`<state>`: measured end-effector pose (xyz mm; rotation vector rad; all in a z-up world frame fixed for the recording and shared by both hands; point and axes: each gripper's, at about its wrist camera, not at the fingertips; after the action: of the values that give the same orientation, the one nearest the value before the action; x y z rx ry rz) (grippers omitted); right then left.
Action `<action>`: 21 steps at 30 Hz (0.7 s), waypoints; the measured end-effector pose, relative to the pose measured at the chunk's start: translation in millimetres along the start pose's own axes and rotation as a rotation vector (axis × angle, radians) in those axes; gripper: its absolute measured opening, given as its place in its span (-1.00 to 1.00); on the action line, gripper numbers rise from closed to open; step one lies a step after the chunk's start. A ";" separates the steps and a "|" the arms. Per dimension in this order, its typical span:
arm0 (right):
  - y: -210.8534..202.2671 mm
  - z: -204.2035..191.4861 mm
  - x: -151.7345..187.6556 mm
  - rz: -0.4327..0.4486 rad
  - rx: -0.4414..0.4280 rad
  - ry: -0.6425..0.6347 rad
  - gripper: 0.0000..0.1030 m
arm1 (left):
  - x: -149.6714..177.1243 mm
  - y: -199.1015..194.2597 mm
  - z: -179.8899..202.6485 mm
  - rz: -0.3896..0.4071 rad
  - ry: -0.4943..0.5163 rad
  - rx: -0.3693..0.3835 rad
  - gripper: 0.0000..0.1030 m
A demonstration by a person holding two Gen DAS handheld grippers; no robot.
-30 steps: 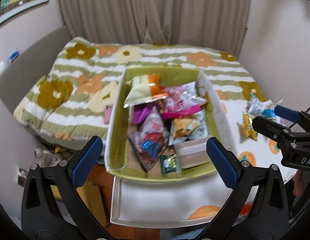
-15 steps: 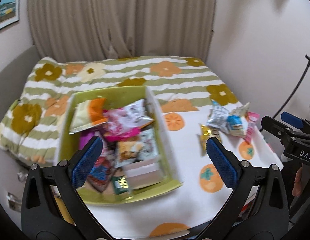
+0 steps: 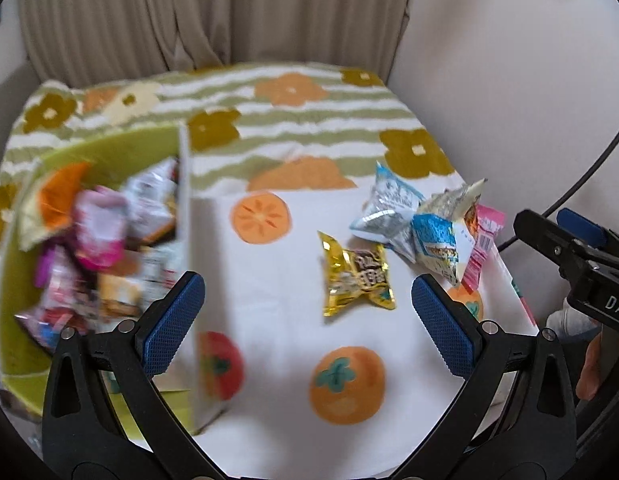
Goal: Organize snacks
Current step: 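Move both tools back over the remaining snacks, then grasp the gold Pillow bag with left tool while right tool grasps the white-blue sticks bag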
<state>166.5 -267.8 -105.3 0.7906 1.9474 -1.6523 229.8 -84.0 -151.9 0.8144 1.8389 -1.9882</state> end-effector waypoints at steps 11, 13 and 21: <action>87.0 36.1 -5.3 -0.152 -0.034 -0.019 0.81 | 1.3 92.1 46.9 -0.109 0.004 0.033 0.99; 100.2 40.1 -4.2 -0.163 -0.038 -0.027 0.81 | 2.1 108.2 51.7 -0.120 -0.002 0.036 0.99; 138.3 48.4 1.4 -0.198 -0.013 -0.067 0.81 | 6.9 144.0 63.6 -0.166 -0.001 0.042 0.92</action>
<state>259.6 -299.9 -213.8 0.5445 2.0426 -1.7525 295.9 -163.6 -270.8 0.6922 1.9272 -2.1332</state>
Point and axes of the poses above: each gripper's, at about its wrist camera, not at the fingertips, and y roughly the way its jaws point, z to its right, x to its underside, and after that the axes turned 9 degrees about -x, right-handed
